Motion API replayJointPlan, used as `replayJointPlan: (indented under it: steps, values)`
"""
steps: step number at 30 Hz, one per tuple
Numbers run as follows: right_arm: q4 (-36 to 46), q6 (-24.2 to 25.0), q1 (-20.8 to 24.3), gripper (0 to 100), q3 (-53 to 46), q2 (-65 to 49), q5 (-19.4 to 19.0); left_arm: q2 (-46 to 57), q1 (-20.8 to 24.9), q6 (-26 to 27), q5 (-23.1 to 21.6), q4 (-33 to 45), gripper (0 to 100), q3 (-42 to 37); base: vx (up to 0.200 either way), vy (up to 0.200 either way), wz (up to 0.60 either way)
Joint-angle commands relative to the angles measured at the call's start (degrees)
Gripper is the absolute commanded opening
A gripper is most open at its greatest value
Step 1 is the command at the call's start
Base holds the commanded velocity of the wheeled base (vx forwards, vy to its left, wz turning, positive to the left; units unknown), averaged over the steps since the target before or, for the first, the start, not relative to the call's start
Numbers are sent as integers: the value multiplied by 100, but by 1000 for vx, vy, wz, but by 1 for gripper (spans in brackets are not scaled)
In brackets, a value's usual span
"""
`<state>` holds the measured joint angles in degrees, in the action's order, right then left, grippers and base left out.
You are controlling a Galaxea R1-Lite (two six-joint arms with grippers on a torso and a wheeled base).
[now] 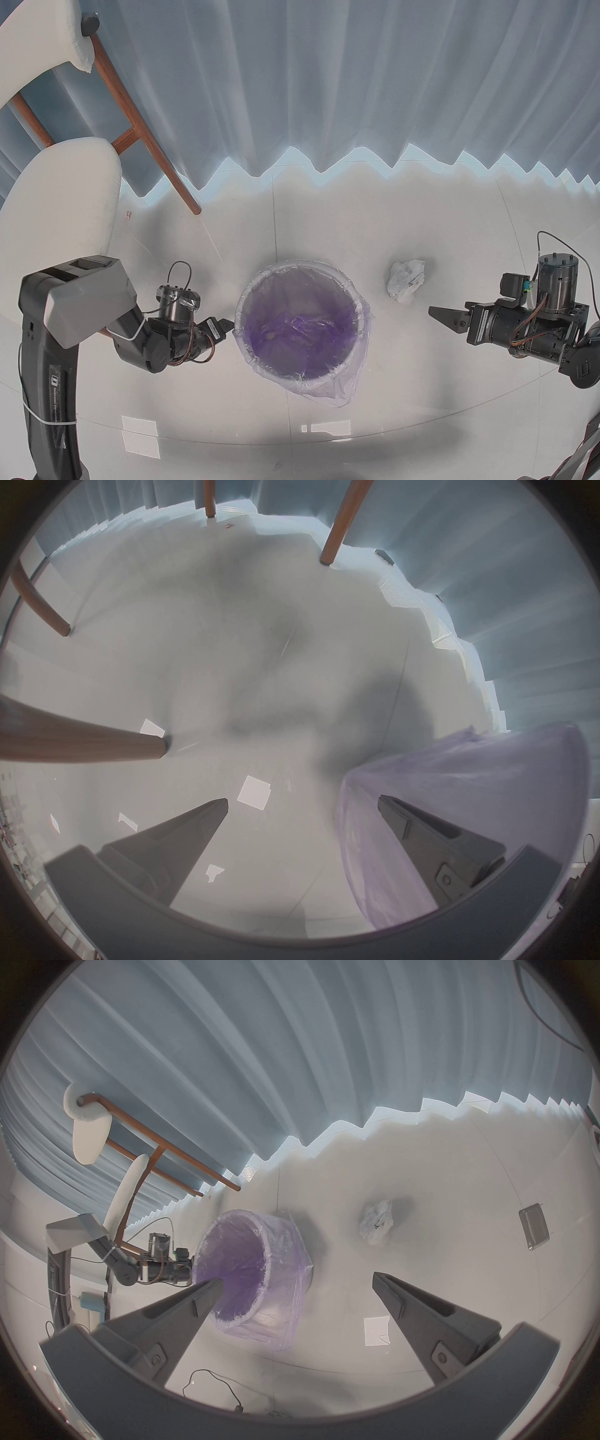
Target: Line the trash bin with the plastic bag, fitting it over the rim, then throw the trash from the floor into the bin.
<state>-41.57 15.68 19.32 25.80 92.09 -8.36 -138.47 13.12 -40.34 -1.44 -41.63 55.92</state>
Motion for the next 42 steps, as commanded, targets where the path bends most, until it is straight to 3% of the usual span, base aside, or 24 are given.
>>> replayJointPlan:
  steps: [1, 5, 11, 14, 20, 25, 29, 35, 38, 42]
  values:
    - [-9, -12, -25, 100, -39, -15, 28, 1340, -11, -71, -93, -267, 100, -1268, 0, 0, 0]
    - [0, -12, -174, 100, -66, -33, 45, 1973, -11, -71, -93, -583, 100, -2059, 0, 0, 0]
    - [-53, 111, -544, 100, -294, -15, 151, 3380, 262, -71, -129, -2183, 100, -3922, 0, 0, 0]
    - [-624, 533, -517, 100, -637, -7, 160, 3968, 402, -71, -348, -3193, 100, -4774, 0, 0, 0]
    - [-2180, 603, -456, 100, -1349, 143, 186, 4636, 429, -62, -498, -4116, 100, -5574, 0, 0, 0]
    - [-2584, 603, -438, 100, -1806, 72, 335, 5278, 446, -62, -436, -4090, 100, -5592, 0, 0, 0]
    - [-2786, 691, -429, 100, -2404, -15, 784, 5876, 481, 8, -234, -4011, 100, -5592, 0, 0, 0]
    - [-2822, 937, -438, 100, -2580, -218, 827, 6456, 420, 88, -14, -3800, 100, -5592, 0, 0, 0]
    - [-2795, 964, -438, 100, -2580, -191, 942, 6772, 472, 228, 74, -3589, 100, -5592, 0, 0, 0]
    - [-2593, 920, -464, 100, -2456, -15, 1082, 7739, 472, 817, 38, -2666, 100, -5592, 0, 0, 0]
